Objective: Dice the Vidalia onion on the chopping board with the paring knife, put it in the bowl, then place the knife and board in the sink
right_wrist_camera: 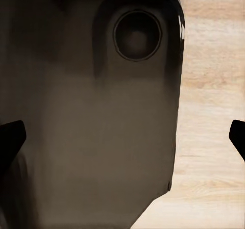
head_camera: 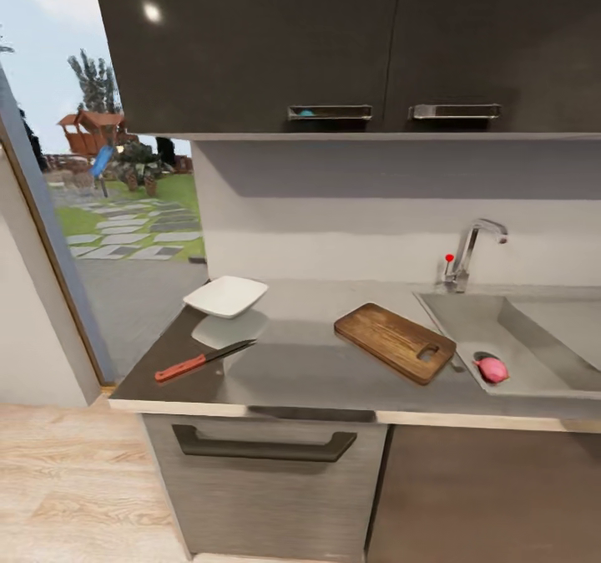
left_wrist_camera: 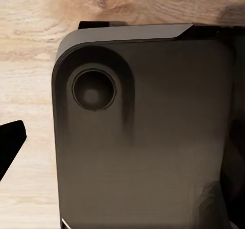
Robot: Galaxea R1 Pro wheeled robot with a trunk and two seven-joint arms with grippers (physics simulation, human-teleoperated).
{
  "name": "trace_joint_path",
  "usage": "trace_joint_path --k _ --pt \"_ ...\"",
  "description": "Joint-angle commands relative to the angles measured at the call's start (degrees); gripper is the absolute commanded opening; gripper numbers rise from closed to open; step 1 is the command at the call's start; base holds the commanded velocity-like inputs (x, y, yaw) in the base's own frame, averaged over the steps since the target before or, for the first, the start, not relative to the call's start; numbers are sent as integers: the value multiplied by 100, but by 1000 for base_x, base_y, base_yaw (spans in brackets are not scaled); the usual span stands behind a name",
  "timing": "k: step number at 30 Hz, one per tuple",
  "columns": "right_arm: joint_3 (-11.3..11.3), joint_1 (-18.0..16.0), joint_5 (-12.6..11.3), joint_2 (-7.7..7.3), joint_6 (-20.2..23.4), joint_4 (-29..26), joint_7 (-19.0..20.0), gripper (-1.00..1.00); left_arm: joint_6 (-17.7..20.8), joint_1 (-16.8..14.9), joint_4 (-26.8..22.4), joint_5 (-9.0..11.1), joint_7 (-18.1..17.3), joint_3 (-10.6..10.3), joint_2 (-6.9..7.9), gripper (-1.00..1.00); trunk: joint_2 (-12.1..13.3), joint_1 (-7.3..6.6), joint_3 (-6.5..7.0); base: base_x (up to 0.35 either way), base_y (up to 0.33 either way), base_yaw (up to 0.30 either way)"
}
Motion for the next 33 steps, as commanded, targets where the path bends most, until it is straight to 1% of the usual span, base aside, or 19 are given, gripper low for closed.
trace_joint_path --k 1,5,18,25,33 --pt "8 -1 -3 -3 -55 -1 12 100 -8 -2 0 12 1 -1 0 100 -3 0 -5 1 270 3" --pt "16 -1 -1 -5 -246 -1 6 100 -8 -2 0 12 1 2 0 100 -3 0 -5 0 300 1" --pt "24 -1 0 -4 -307 0 4 100 -8 -1 0 12 1 -6 0 100 -3 0 -5 0 283 0" --pt "28 -1 0 -2 -308 7 4 100 -68 6 0 12 -1 -13 0 100 -3 0 -5 33 125 0" --pt "27 -2 0 -5 -308 8 4 100 -111 7 0 11 1 -15 0 100 -3 0 -5 252 42 0"
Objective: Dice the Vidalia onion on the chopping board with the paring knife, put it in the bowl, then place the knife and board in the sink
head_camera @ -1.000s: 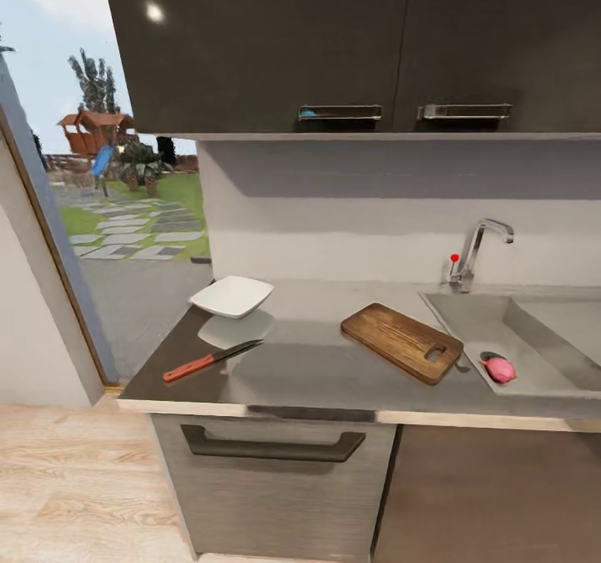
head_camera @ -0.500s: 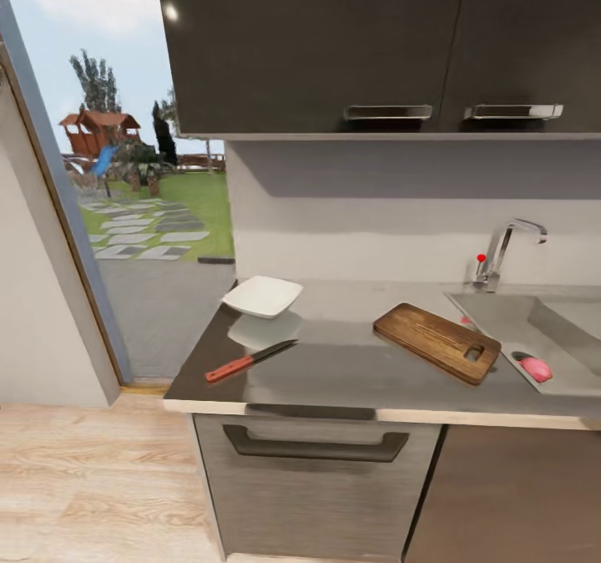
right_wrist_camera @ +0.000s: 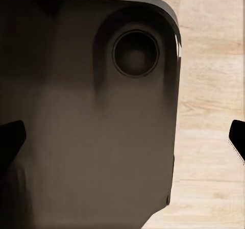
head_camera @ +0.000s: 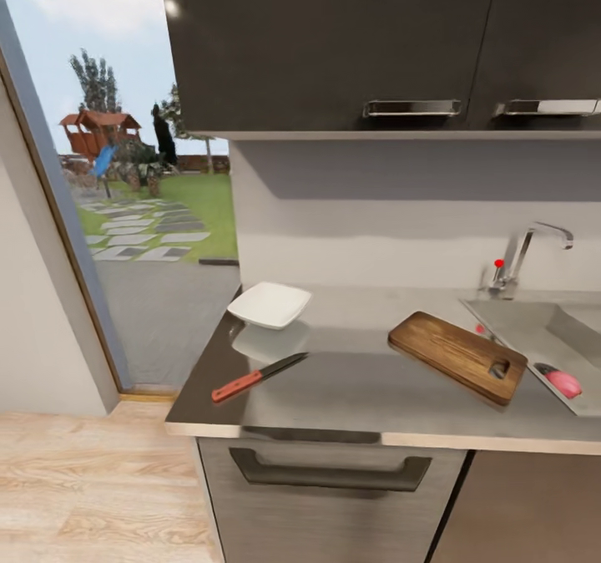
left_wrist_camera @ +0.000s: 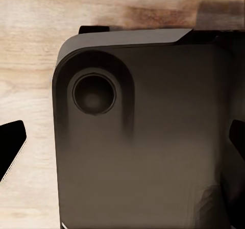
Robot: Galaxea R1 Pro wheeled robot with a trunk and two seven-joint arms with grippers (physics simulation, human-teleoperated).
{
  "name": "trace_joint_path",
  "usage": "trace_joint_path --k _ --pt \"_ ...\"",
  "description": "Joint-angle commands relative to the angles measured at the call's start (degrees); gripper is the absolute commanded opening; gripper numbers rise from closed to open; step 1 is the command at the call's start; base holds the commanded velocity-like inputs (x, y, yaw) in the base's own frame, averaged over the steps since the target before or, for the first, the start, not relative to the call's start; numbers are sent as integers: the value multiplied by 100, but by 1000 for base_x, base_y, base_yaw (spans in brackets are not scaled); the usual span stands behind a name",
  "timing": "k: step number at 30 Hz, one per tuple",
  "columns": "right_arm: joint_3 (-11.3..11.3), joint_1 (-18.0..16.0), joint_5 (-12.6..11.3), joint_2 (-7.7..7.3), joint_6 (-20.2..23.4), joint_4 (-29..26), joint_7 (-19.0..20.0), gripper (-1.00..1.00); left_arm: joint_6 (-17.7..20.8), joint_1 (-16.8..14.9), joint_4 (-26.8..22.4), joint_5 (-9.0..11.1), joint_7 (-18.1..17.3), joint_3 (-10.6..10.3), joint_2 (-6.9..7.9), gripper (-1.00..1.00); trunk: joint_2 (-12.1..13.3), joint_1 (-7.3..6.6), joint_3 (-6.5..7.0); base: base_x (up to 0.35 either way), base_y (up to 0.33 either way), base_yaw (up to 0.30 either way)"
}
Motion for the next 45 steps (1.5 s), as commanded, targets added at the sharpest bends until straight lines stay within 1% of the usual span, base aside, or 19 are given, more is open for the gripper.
trace_joint_path --k 1,10,18,20,23,29,41,45 --pt "4 -1 -5 -1 -16 0 12 100 -15 -1 0 12 1 -2 -1 100 -2 3 -5 312 4 0" --pt "1 -1 -5 0 -15 0 12 100 -16 -1 0 11 1 2 -5 100 -2 3 -5 302 1 0" --pt "-8 0 -5 -1 -9 0 12 100 8 -1 0 9 2 -9 -30 100 -2 3 -5 23 0 0" --pt "-9 0 -5 -1 -8 0 12 100 9 -1 0 9 6 -6 -65 100 -2 3 -5 2 0 0" --pt "-9 0 -5 -1 -7 0 12 100 10 -1 0 11 9 2 -108 100 118 -63 49 0 0 0" --pt "-9 0 -5 -1 -7 0 12 100 10 -1 0 13 11 30 -27 100 359 -195 157 0 0 0" --pt "-9 0 -5 1 -7 0 18 100 23 -1 0 13 3 35 -12 100 840 -458 372 0 0 0" --pt "-9 -2 -5 1 -7 0 20 100 27 -1 0 13 -24 25 53 100 1000 -546 444 0 0 0"
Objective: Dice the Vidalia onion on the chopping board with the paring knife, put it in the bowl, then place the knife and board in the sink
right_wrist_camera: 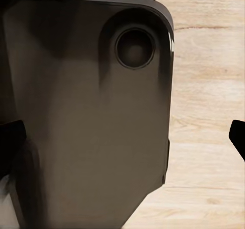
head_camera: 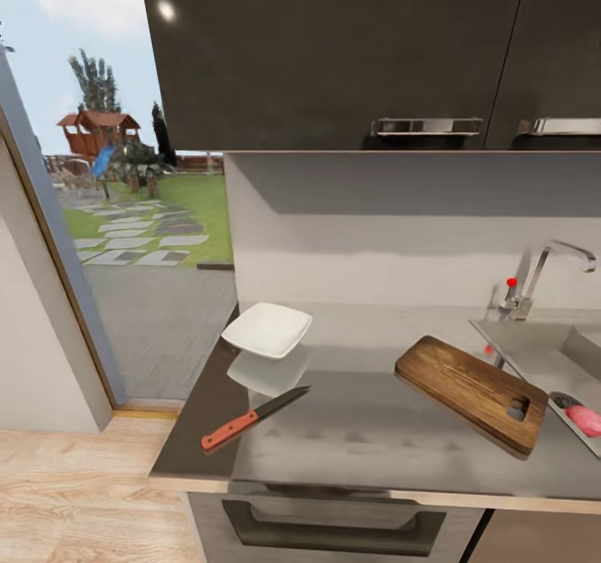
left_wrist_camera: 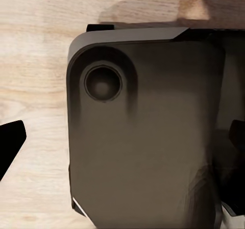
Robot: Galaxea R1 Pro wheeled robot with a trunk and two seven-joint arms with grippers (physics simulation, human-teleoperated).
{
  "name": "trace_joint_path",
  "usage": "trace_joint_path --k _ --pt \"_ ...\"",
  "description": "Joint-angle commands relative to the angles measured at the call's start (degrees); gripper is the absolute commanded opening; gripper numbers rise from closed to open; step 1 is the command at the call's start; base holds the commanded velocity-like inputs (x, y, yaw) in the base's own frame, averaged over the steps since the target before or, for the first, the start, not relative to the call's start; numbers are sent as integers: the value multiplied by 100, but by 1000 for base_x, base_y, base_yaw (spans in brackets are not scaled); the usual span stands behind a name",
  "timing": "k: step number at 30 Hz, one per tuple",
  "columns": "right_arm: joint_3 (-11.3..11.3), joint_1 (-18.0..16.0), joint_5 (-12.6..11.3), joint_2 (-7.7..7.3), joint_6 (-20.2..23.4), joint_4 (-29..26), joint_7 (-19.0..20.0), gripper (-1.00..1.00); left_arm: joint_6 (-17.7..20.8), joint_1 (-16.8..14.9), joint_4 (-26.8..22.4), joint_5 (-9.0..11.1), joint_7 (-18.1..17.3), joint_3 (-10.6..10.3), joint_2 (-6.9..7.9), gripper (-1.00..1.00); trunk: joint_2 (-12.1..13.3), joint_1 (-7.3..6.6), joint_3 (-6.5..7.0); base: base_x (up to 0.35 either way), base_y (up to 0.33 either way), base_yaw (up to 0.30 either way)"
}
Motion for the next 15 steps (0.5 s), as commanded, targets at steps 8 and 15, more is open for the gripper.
trace_joint_path --k 8,15 --pt "5 -1 -5 -1 -20 0 13 100 -11 -1 -1 12 14 -2 24 100 319 -176 139 0 0 0" --pt "10 1 -5 -2 -25 0 13 100 -8 -1 7 12 6 -10 17 100 600 -330 265 0 0 0"
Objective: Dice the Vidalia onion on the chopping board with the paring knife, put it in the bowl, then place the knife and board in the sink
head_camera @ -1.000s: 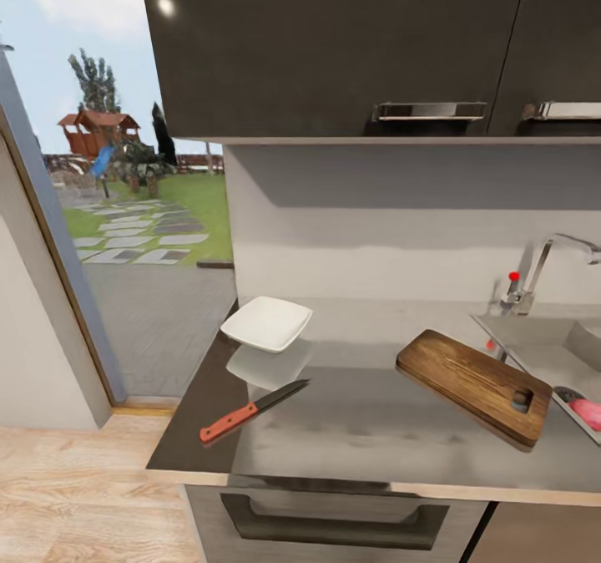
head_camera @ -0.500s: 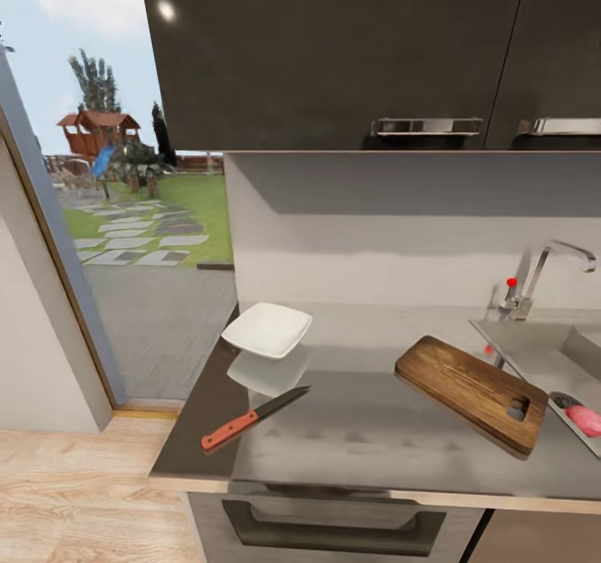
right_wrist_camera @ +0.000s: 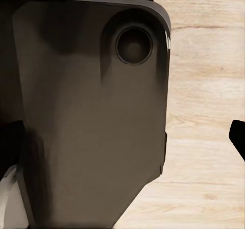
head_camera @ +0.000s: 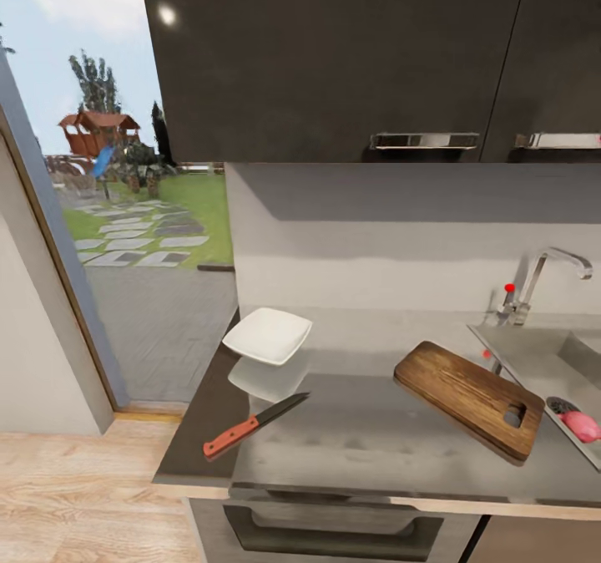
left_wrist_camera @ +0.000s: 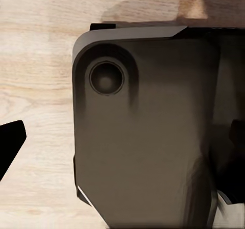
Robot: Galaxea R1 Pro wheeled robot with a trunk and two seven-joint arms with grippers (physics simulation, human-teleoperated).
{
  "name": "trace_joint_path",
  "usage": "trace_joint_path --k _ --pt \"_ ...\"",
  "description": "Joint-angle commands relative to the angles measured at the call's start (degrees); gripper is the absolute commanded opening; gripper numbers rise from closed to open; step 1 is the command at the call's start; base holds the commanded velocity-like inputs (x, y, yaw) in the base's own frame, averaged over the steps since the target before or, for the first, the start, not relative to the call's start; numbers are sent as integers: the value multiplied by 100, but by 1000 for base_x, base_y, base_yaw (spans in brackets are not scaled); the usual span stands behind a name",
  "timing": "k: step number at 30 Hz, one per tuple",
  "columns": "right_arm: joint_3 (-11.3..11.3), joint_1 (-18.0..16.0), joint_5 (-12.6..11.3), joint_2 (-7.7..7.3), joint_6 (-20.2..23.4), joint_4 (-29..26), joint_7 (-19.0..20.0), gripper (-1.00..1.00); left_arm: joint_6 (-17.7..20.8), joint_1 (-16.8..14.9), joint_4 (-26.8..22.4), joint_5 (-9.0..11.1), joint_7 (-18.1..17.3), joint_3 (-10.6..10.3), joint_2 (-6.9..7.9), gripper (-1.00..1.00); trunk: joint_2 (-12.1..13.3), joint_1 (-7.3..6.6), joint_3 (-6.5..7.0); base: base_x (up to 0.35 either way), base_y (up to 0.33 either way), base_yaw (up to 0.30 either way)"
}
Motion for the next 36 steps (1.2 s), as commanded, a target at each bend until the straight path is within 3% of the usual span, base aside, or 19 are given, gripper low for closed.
trace_joint_path --k 1,20,27,36 --pt "3 -1 -5 -2 -16 0 12 100 -12 -1 -1 12 -1 -1 -1 100 38 -23 13 0 0 0" --pt "18 -2 0 -3 -8 0 4 100 -9 -1 0 12 -2 8 0 100 800 -440 354 0 0 0" --pt "20 -2 3 -3 -10 0 -13 100 4 -1 0 12 6 16 92 100 1081 -594 480 0 0 0" --pt "17 -3 -4 -53 -7 8 -223 100 386 -1 1 12 7 16 153 100 1442 -791 642 0 0 0"
